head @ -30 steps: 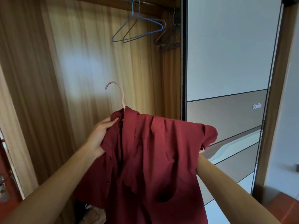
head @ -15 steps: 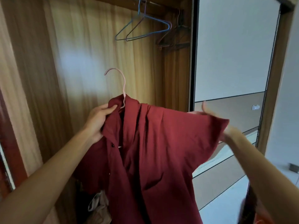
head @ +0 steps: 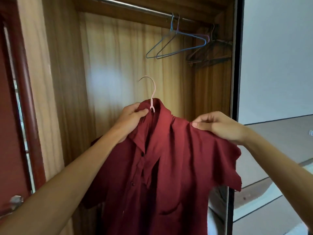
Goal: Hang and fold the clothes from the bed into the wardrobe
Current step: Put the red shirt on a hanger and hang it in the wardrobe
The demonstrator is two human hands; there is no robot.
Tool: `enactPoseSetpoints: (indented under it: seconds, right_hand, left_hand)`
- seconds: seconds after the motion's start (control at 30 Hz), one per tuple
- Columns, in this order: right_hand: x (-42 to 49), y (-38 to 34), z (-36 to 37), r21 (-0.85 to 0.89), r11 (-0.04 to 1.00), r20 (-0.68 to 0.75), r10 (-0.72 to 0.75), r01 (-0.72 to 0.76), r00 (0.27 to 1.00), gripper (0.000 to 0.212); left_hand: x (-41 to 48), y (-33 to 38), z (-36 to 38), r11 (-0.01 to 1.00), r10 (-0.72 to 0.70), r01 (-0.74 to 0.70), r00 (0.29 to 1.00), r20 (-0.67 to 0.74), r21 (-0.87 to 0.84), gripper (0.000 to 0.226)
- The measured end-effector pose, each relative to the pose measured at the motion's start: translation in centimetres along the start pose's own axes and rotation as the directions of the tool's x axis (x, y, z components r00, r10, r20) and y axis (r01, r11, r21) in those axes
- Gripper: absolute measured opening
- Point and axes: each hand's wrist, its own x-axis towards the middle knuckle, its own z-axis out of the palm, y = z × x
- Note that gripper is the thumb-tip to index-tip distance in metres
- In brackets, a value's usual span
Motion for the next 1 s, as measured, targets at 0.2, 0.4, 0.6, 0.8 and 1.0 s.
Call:
enactPoseSetpoints:
  seconds: [0.2, 0.4, 0.6, 0.8, 1.0]
  right_hand:
    - [8.5, -2.1, 1.7, 0.271, 0.963, -0.139, 0.031, 0.008, 0.990, 0.015]
    - [17.3, -6.6, 2.1, 0.532, 0.846, -0.148, 0.081, 0.011, 0.986, 0.021]
    - [25.1, -11.0, 1.5, 0.622, 0.763, -0.113, -0.136, 0.177, 0.984, 0.031]
    - [31.2, -13.9, 1.8, 0.580, 0.726, -0.233, -0.285, 0.369, 0.930, 0.016]
    - [35.4, -16.2, 1.5, 0.552, 0.713, -0.293, -0.320, 0.432, 0.901, 0.016]
  left_hand:
    - [5.1, 0.8, -2.6, 0.893, 0.126, -0.044, 0.980, -0.154, 0.447, 0.042]
    - [11.2, -0.1, -4.5, 0.696, 0.293, -0.118, 0.947, -0.129, 0.708, 0.078]
    - [17.7, 2.0, -6.2, 0.572, 0.559, -0.213, 0.808, -0.187, 0.792, 0.057]
    - [22.6, 5.1, -7.4, 0.592, 0.520, -0.204, 0.836, -0.176, 0.780, 0.050]
    - [27.0, 6.4, -6.3, 0.777, 0.398, -0.249, 0.906, -0.144, 0.578, 0.090]
